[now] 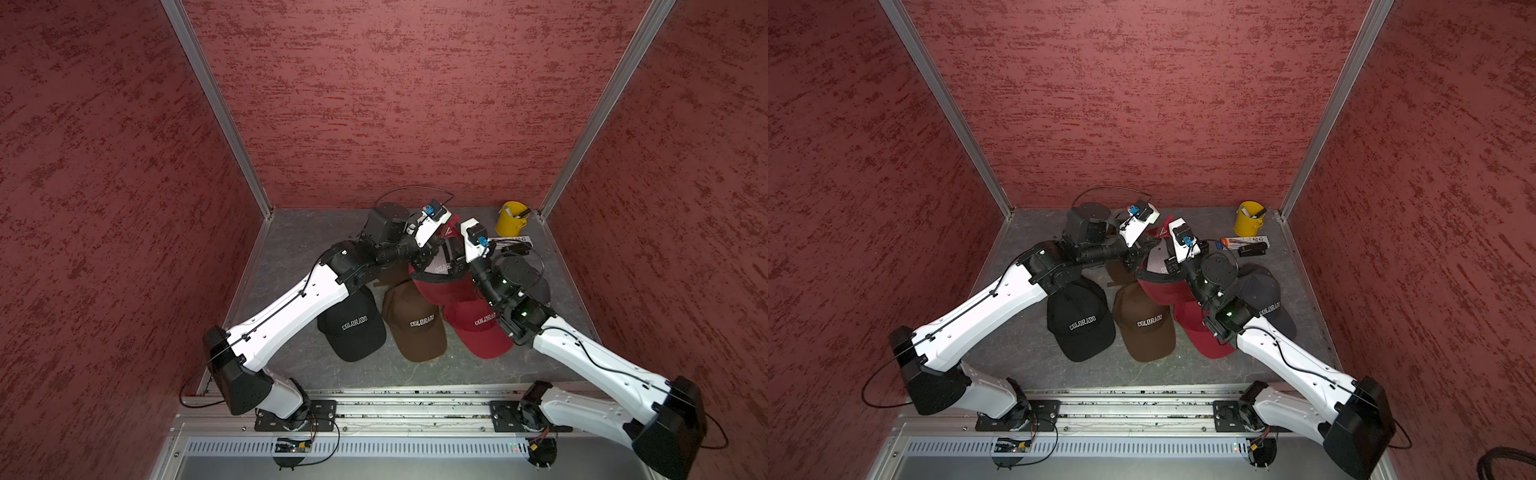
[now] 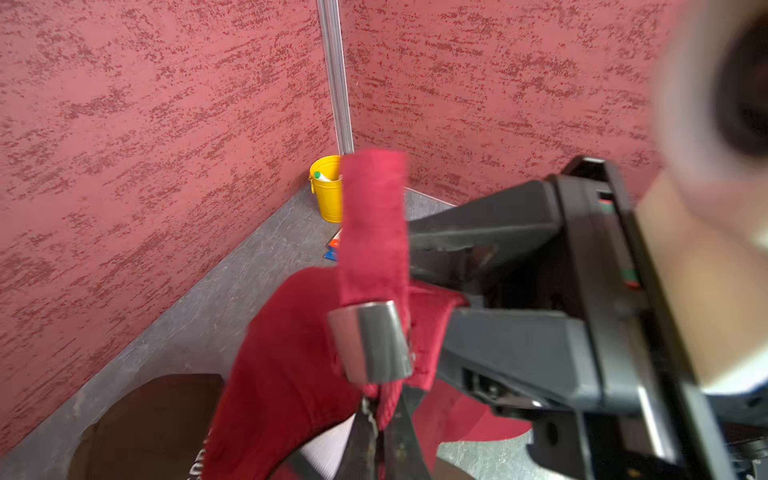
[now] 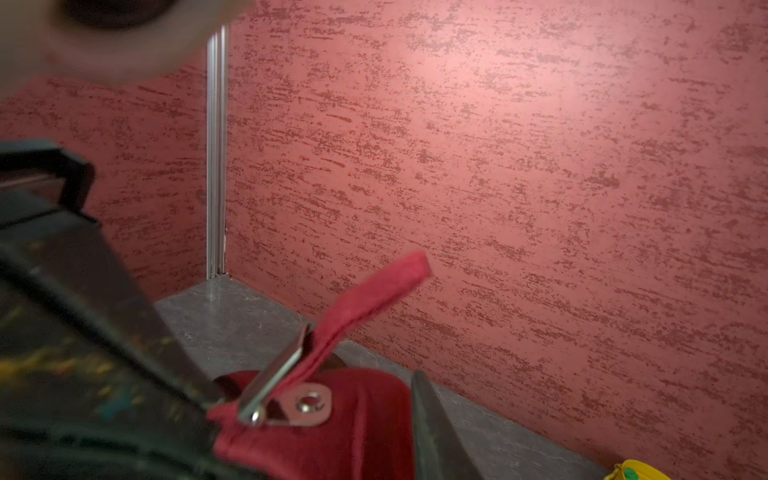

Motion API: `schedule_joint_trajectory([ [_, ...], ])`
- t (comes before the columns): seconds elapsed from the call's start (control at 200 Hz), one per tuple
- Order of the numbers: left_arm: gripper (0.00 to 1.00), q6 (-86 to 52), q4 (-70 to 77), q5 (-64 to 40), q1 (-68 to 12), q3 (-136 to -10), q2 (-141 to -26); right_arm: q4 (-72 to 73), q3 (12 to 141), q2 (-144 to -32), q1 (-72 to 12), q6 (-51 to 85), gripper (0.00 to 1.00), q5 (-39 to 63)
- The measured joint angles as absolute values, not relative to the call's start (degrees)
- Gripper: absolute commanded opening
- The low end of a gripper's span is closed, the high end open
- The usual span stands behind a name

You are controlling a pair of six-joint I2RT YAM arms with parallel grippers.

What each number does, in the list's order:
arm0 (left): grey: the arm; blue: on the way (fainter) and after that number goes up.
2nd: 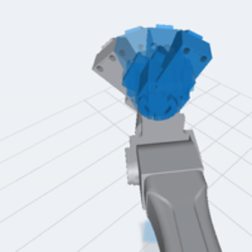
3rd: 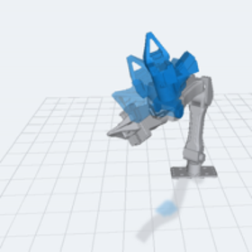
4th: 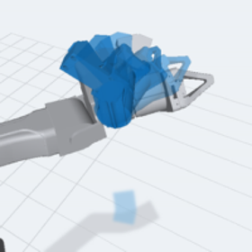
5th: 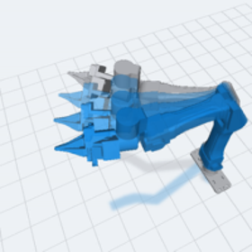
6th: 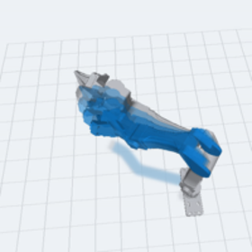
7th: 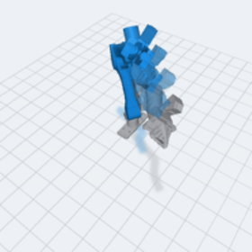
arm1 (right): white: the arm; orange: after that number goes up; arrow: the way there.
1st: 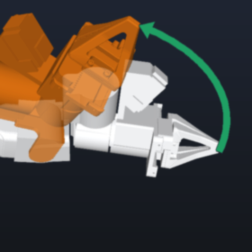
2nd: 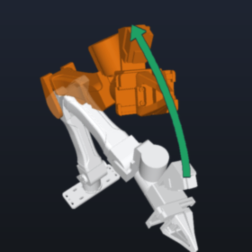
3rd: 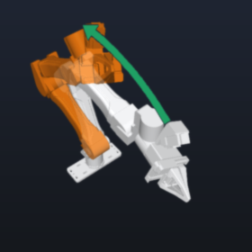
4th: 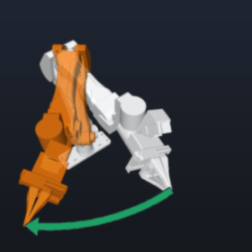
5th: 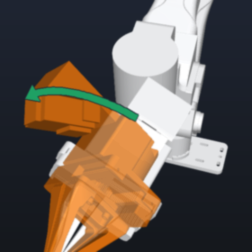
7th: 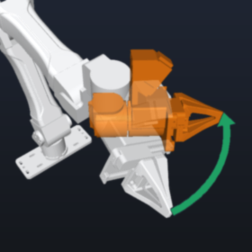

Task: Open the adjustable buckle of the baseball cap
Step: Pull the adjustable strap on the baseball cap.

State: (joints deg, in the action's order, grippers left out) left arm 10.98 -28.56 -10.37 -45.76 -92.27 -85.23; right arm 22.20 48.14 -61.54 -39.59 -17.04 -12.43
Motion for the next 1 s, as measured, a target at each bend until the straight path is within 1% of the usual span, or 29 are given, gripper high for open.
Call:
schedule_joint_trajectory([
  [0.225,0.00,11.94,-31.46,-10.41,-45.36,-95.46,-85.60,16.53,48.18,-59.99,-39.59,-22.57,0.23,-8.62],
  [0.486,0.00,13.10,-34.33,-10.41,-45.36,-96.99,-87.88,14.24,48.18,-59.96,-39.59,-24.93,0.26,-6.26],
  [0.616,0.00,13.93,-35.62,-10.46,-45.25,-96.99,-87.96,14.22,48.18,-59.96,-39.57,-25.17,0.25,-6.24],
  [0.802,0.00,15.46,-37.01,-10.79,-45.21,-96.99,-87.96,14.57,48.18,-59.96,-39.55,-25.78,0.20,-6.26],
  [0.912,0.00,16.40,-38.22,-11.77,-45.23,-97.01,-88.07,15.49,48.18,-59.92,-39.59,-26.02,0.18,-6.20],
  [0.997,0.00,16.78,-38.70,-12.32,-45.21,-97.27,-88.20,15.51,48.18,-59.96,-39.59,-26.06,0.15,-5.78],
])
